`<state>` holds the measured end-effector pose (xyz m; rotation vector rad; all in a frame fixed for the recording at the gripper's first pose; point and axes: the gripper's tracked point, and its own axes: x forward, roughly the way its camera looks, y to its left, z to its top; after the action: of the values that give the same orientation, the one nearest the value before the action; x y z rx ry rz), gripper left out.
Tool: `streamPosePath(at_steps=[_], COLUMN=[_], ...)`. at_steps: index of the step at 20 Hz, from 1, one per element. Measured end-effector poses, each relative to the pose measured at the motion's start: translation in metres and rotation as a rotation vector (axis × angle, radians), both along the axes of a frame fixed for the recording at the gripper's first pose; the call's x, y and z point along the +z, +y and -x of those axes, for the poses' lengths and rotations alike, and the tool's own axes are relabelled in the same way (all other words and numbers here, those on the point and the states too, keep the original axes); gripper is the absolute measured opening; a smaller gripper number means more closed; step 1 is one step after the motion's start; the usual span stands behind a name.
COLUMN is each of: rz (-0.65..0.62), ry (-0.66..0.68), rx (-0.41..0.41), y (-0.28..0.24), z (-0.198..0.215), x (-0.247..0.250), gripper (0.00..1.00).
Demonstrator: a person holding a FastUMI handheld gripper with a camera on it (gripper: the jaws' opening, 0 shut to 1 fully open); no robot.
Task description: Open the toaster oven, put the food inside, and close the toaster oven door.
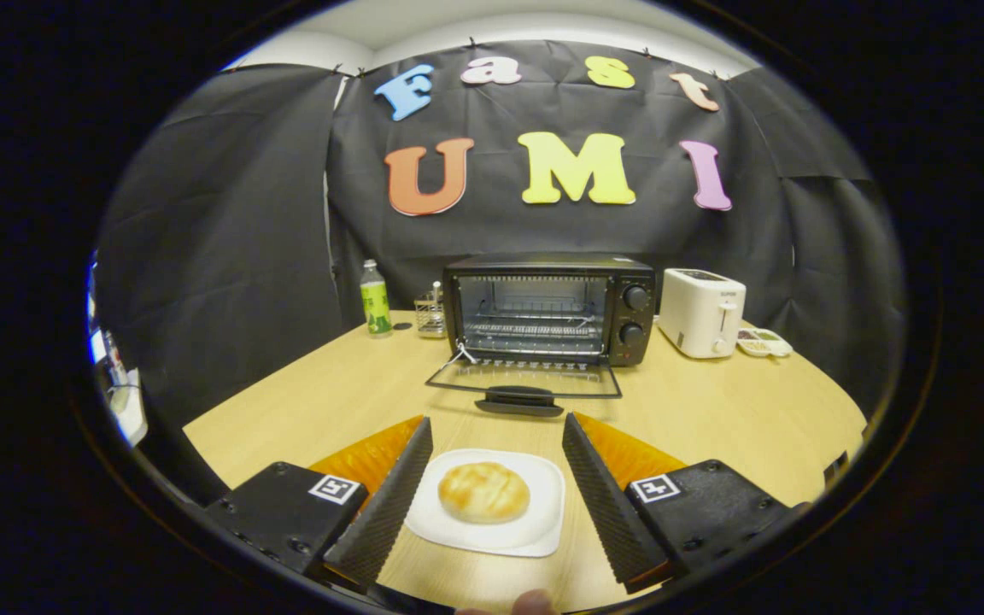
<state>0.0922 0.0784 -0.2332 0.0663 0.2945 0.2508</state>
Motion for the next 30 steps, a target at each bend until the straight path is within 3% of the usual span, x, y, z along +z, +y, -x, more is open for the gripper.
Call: streamPosePath(at_steps=[8, 16, 20, 21, 25, 30], rz=[0.083, 0.017, -0.018, -0.034, -0.162, -0.382], ry=[0.124, 0.245, 0.258, 0.260, 0.237, 0.175], rx=[-0.020, -0.054, -0.079, -0.092, -0.108, -0.133], y=[0.014, 0.013, 0.013, 0.011, 0.016, 0.017], z=[0.003, -0.004, -0.007, -0.006, -0.005, -0.022], x=[-0.072, -0.096, -0.096, -0.095, -0.069, -0.015], gripper=[1.00, 1.00, 0.87, 0.77, 0.53, 0.47])
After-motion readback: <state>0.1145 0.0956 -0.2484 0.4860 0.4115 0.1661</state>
